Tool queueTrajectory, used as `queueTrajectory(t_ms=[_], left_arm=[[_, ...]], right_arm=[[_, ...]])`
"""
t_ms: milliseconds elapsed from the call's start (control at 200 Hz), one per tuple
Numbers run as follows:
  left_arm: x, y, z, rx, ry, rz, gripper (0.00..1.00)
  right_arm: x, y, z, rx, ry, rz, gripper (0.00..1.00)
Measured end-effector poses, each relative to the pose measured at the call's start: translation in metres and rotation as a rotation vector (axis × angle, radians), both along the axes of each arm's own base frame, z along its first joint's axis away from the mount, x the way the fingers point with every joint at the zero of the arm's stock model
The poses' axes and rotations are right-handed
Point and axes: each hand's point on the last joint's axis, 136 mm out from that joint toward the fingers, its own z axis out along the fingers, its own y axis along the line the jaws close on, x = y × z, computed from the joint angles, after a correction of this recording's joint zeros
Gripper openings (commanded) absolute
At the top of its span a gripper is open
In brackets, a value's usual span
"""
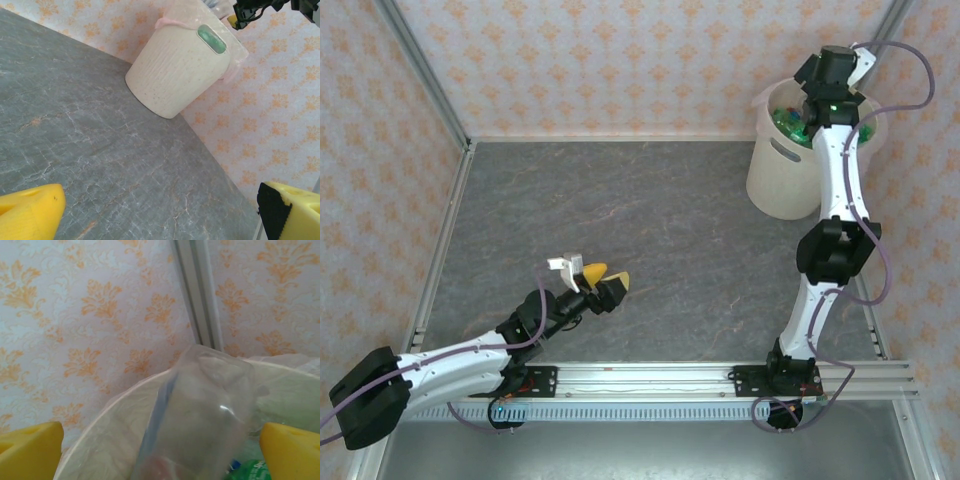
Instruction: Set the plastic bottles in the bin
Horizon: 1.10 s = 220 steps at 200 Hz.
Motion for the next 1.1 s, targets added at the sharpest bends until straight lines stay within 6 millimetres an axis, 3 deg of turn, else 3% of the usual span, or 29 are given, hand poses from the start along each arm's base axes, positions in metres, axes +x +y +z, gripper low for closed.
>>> queueTrajectory(t_ms=[190,465,646,796,906,1101], left_arm=[[0.001,-0.001,-0.004,0.01,0.01,0.0,0.99],[0.0,0.001,0.003,-0.007,-0.007,0.005,0.99],[0.004,0.006,0.0,0.004,0.001,0.041,0.99],[0.011,0.015,-0.011,0.046,0.031,0.108,0.99],[0.018,0.022,-0.012,0.071,0.046,0.167,0.99],[0.033,0.03,0.0,0.104,0.057,0.267,0.99]], right_arm=[[-0.013,-0.01,0.01,-0.023,-0.003,-0.065,1.0],[-0.036,-0.006,0.053,-0.025,-0.082,-0.056,1.0],[-0.05,0.005,0.049,-0.004,-0.068,0.004,0.99],[-0.068,0.024,0.027,0.035,-0.031,0.092,1.0],[-0.095,0.048,0.014,0.053,-0.032,0.173,1.0],[-0.146,0.102,0.022,0.045,-0.122,0.34,1.0]])
